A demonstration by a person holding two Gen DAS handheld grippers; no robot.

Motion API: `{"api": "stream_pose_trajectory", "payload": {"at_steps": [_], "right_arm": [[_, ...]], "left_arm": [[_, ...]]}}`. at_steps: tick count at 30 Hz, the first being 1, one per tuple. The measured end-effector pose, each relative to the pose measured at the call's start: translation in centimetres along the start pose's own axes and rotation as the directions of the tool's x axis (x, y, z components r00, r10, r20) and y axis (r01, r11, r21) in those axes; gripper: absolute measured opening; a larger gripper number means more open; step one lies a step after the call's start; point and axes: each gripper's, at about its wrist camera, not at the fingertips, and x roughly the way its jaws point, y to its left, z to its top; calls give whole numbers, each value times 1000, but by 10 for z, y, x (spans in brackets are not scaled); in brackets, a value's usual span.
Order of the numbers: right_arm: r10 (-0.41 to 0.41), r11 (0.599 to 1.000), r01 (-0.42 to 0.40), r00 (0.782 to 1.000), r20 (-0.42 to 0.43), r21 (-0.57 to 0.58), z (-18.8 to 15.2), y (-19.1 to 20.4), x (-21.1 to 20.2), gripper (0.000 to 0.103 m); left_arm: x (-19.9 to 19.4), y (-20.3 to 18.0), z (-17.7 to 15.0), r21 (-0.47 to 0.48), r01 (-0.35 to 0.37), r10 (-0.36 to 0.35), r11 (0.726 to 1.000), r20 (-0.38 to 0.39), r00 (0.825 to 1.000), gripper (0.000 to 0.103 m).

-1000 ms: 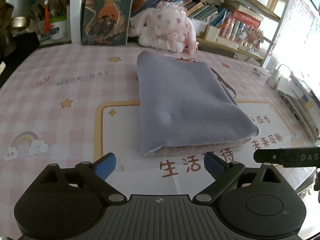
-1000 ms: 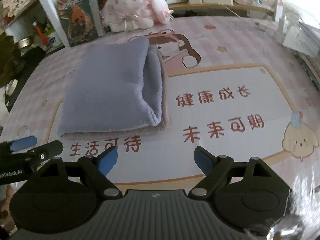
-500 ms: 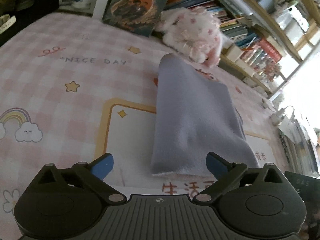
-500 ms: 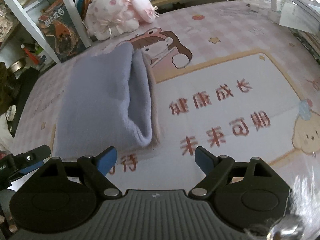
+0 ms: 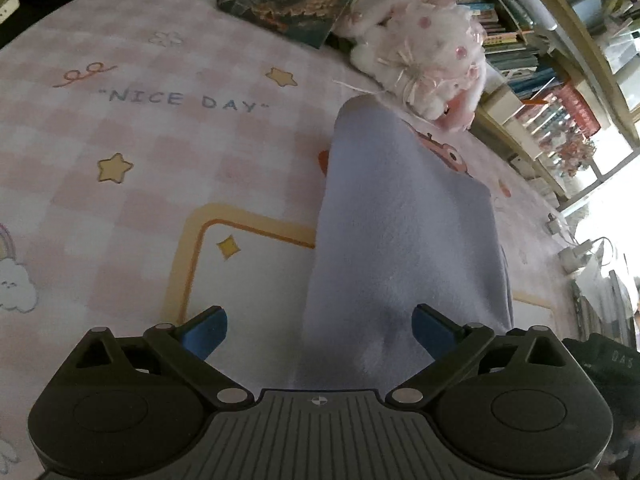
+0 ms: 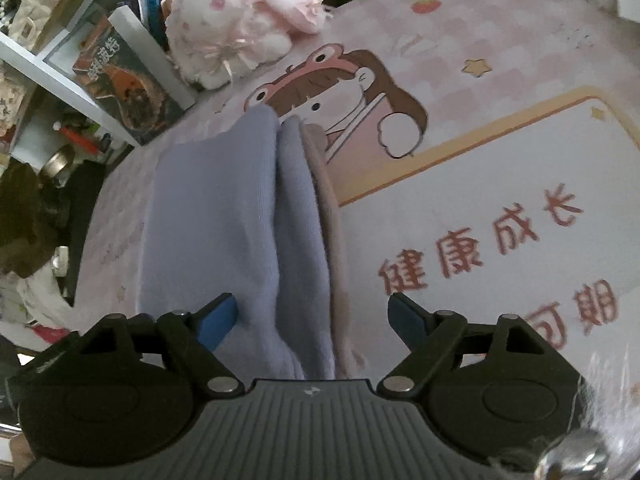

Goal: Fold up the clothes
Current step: 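Grasp the bundle's lavender end with the left tool while the right tool grasps the layered edge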

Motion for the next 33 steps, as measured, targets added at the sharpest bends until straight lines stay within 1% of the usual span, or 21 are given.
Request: {"api": "stream_pose_trajectory", "payload": {"at_steps": [3,5,6,7,9,12,13,14,15,17,19,20,21,22,24,25,26,28,31,32,33], "right_arm": [[28,999,-28,999,-27,-15,5,2,8,79],[45,999,-47,998,-46,-28,7,3,14,70],[54,998,-56,997,-55,-35,9,4,17,68],[63,997,-65,996,-65,-41,10,5,19,65],[79,995,-84,993,-84,-53,12,7,25,58],[76,991,-85,993,-89,-101,14,12,28,48],[76,988,-85,994,-77,-129,14,15,26,38],[77,983,-85,996,-55,-165,14,19,22,31],[76,970,-79,997,-22,-229,13,26,17,28],[80,918,-50,995,59,-394,7,44,5,24],[90,868,-36,992,85,-496,2,56,-1,24],[85,853,-31,993,79,-520,1,58,-1,24],[66,858,-25,996,61,-513,2,57,2,24],[51,873,-23,998,43,-487,5,53,6,26],[40,907,-32,999,10,-421,12,42,11,33],[44,924,-44,999,-9,-381,16,36,13,39],[53,939,-59,998,-29,-339,20,29,16,42],[76,962,-91,995,-68,-257,25,18,22,46],[103,978,-121,989,-109,-168,29,6,31,52],[113,980,-130,986,-121,-149,30,3,33,56],[120,980,-137,985,-126,-141,30,2,35,57]], "left_arm": [[5,-5,2,5,15,-15,1000,-4,1000,99],[8,-8,3,7,22,-22,1000,-8,1000,99],[9,-10,3,6,24,-24,1000,-12,1000,98],[10,-12,3,5,30,-30,1000,-15,999,93],[13,-17,3,1,46,-46,999,-29,999,79],[12,-26,1,24,6,-5,1000,-20,1000,69],[9,-30,0,40,-9,9,999,-9,1000,62],[7,-34,-1,53,-16,16,998,1,1000,56],[5,-37,-2,69,-23,22,997,10,1000,55],[2,-45,-5,110,-42,39,993,25,999,54],[4,-43,-4,101,-44,43,994,14,999,56],[6,-40,-4,90,-44,43,995,5,999,58],[7,-37,-2,70,-34,34,997,-3,999,59],[8,-32,0,44,-18,18,999,-11,1000,61],[10,-26,3,24,6,-5,1000,-25,1000,63],[12,-24,4,19,15,-15,1000,-29,999,65],[14,-23,5,13,24,-24,1000,-34,999,67],[16,-20,6,-1,41,-41,999,-38,998,67],[18,-19,6,-13,61,-61,998,-30,998,67],[19,-19,6,-12,62,-62,998,-26,998,67],[19,-20,5,-10,59,-59,998,-20,998,66]]}}
